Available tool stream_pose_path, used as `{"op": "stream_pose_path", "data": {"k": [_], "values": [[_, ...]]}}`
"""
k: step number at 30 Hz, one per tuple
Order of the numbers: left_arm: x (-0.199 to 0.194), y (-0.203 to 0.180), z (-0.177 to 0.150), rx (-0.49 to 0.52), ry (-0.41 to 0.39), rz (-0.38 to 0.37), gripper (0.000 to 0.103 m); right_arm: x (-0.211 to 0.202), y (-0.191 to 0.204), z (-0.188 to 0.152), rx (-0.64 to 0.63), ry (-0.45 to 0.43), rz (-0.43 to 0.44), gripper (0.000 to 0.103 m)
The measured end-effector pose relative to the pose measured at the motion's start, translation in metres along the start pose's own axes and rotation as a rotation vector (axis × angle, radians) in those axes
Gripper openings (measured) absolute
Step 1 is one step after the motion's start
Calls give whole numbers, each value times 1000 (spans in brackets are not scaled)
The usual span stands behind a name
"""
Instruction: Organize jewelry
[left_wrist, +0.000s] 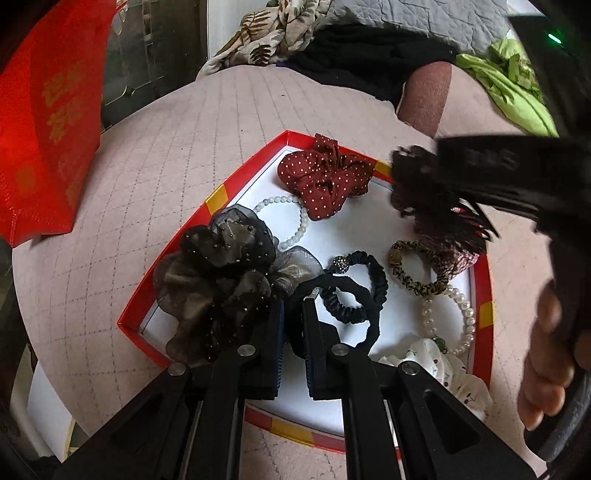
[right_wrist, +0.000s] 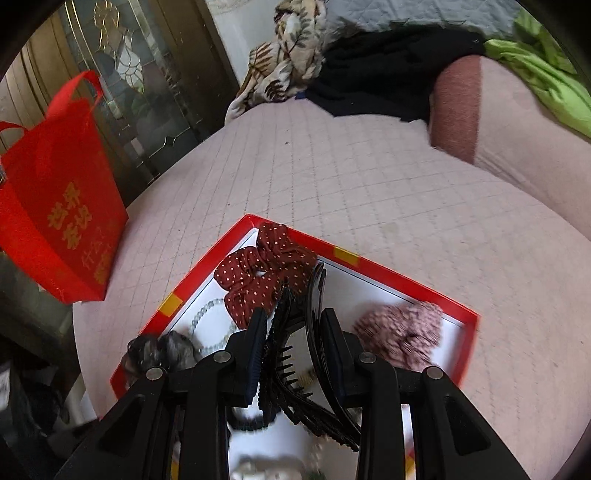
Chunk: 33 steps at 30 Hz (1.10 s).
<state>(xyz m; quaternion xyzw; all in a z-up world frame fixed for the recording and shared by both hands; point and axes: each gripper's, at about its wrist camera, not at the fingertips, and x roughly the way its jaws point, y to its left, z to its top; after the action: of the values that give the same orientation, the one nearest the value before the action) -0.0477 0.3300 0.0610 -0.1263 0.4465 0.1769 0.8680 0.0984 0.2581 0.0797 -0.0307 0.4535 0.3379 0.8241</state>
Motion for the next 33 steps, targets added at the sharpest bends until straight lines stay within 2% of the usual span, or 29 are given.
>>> {"op": "stream_pose_path", "data": {"k": [7,11,13,15,16,18,24,29,33], "values": [[4,-7,-1,17,-10,16,9,35,0,-3,23,65,41,35],[4,-11,-2,20,-19,15,10,41,1,-4,15,75,56,37],[4,-13,-2,22,-25,13,15,39,1,-3,9,71,62,38],[3,-15,-3,18,-29,-1,31,34,2,-2,-8,56,66,43],[3,-16,-2,16,-33,-7,35,30,3,-2,-18,45,69,48],[0,-18,-3,13,-50,-15,42,23,5,-1,-32,26,71,51],[-9,-25,-2,16,-85,-44,51,-6,2,2,-39,-38,78,52],[-17,-32,-2,28,-118,-79,57,-35,-20,-2,19,-80,68,54],[-21,-37,-2,32,-133,-83,60,-67,-50,-18,101,-109,33,55]]}}
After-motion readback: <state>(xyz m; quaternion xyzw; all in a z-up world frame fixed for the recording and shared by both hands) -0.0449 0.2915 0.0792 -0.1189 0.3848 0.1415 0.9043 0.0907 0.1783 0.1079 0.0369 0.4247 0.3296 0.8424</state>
